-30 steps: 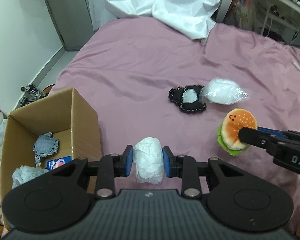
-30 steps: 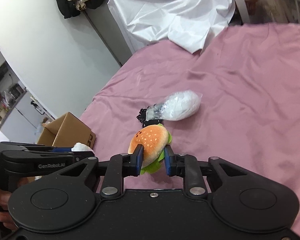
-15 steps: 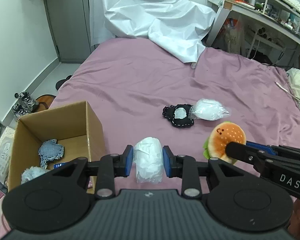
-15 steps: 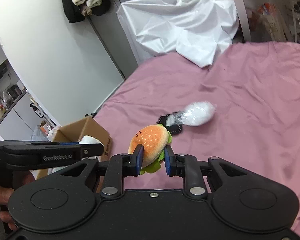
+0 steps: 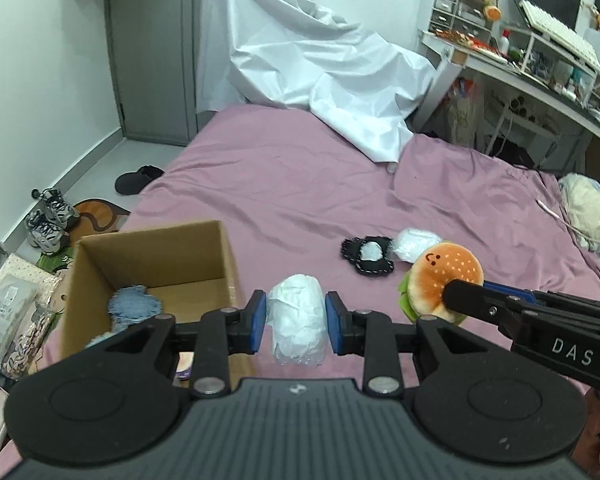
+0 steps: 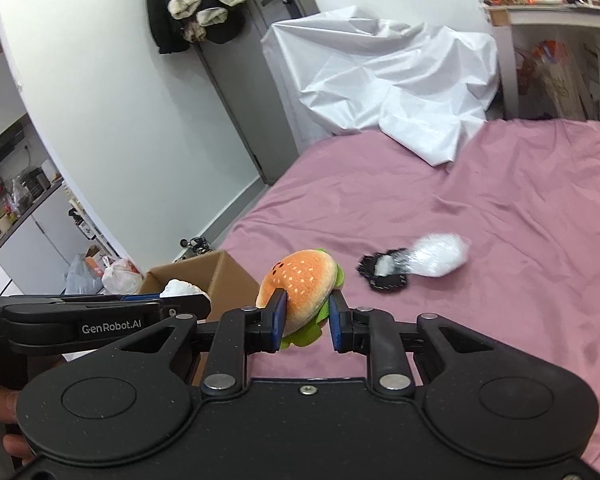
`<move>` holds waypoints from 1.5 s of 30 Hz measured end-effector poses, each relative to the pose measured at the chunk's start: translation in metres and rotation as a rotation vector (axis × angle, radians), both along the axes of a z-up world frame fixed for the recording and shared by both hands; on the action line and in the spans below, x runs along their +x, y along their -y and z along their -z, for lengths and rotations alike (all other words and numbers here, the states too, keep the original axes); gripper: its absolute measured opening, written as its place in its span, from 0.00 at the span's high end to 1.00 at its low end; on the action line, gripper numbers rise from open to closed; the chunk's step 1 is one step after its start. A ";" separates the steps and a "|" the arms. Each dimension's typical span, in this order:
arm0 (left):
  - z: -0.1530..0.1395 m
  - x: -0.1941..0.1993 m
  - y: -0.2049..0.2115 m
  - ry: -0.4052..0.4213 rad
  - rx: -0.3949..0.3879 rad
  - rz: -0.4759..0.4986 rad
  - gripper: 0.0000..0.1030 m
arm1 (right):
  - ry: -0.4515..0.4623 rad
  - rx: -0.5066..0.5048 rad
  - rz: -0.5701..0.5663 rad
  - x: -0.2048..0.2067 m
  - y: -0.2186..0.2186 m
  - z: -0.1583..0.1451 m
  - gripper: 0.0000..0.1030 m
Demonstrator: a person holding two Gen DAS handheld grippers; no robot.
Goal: Organize soft objects
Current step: 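Carry the white cloth and burger plush over the cardboard box with both grippers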
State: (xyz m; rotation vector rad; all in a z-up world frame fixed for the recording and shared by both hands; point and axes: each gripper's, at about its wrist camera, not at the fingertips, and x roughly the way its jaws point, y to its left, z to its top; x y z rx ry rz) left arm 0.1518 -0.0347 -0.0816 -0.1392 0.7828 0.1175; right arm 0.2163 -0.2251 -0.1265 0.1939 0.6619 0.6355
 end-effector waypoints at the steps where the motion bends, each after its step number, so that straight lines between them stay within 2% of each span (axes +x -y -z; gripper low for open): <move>1: -0.002 -0.002 -0.003 0.003 -0.002 -0.003 0.71 | 0.005 -0.003 -0.004 -0.002 -0.004 -0.001 0.78; 15: -0.017 -0.032 -0.072 0.061 -0.042 -0.080 0.71 | 0.057 -0.027 -0.078 -0.023 -0.059 -0.018 0.78; 38: 0.007 -0.069 -0.133 0.057 -0.134 -0.151 0.71 | 0.024 -0.128 -0.187 -0.044 -0.143 -0.011 0.77; 44: 0.011 -0.076 -0.142 0.058 -0.146 -0.161 0.71 | 0.012 -0.181 -0.192 -0.047 -0.155 -0.005 0.71; 45: 0.011 -0.077 -0.143 0.058 -0.148 -0.162 0.71 | 0.010 -0.182 -0.194 -0.048 -0.154 -0.005 0.68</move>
